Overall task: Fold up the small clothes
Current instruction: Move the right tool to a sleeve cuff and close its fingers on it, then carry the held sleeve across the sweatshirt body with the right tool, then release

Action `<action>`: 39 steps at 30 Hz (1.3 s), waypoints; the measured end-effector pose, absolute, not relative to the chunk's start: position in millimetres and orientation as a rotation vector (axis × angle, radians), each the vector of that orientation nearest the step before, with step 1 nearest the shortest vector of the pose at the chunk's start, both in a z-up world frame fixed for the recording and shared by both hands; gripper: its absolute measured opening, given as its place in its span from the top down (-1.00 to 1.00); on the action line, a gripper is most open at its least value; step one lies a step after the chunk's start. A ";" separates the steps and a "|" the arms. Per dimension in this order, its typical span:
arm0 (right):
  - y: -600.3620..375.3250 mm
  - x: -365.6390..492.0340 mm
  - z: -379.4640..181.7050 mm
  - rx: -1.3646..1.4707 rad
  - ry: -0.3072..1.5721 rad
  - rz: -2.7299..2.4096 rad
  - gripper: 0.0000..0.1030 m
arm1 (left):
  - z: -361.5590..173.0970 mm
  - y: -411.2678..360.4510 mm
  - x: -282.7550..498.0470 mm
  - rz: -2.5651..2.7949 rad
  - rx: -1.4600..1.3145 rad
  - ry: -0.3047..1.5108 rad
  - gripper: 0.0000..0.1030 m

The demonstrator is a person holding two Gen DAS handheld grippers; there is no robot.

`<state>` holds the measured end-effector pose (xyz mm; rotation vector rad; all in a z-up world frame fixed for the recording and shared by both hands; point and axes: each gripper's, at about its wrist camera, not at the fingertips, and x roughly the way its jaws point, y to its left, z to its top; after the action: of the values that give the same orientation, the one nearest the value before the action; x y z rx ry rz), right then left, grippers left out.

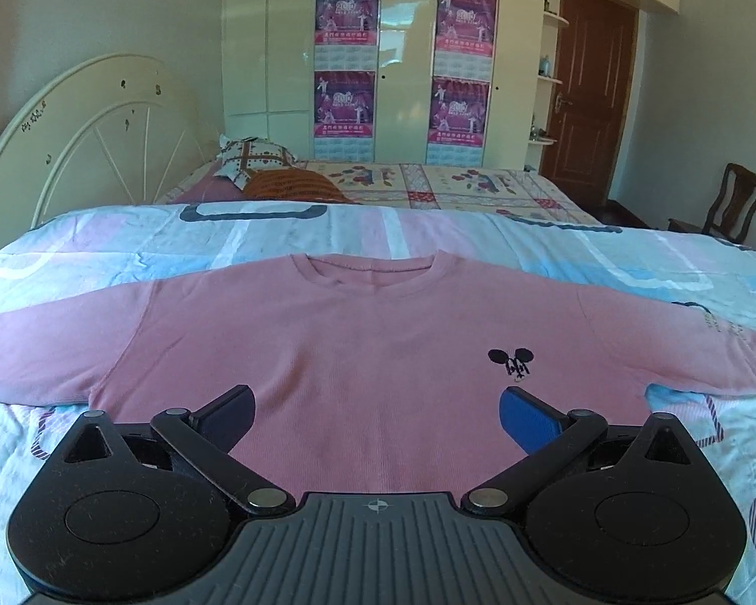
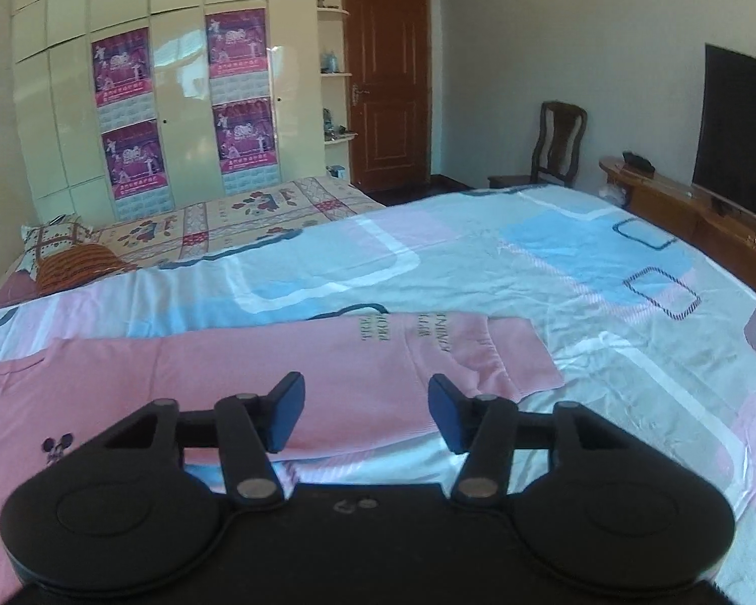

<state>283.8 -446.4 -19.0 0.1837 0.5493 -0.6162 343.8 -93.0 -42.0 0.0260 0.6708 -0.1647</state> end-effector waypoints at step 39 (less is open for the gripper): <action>-612.3 326.7 -84.7 0.363 0.544 -0.591 0.86 | -74.6 -144.7 400.4 -0.064 0.068 0.811 -0.99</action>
<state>326.7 -612.3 -84.7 0.3631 0.5436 -0.5912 400.4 -144.7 -74.6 0.0679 0.8105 -0.0638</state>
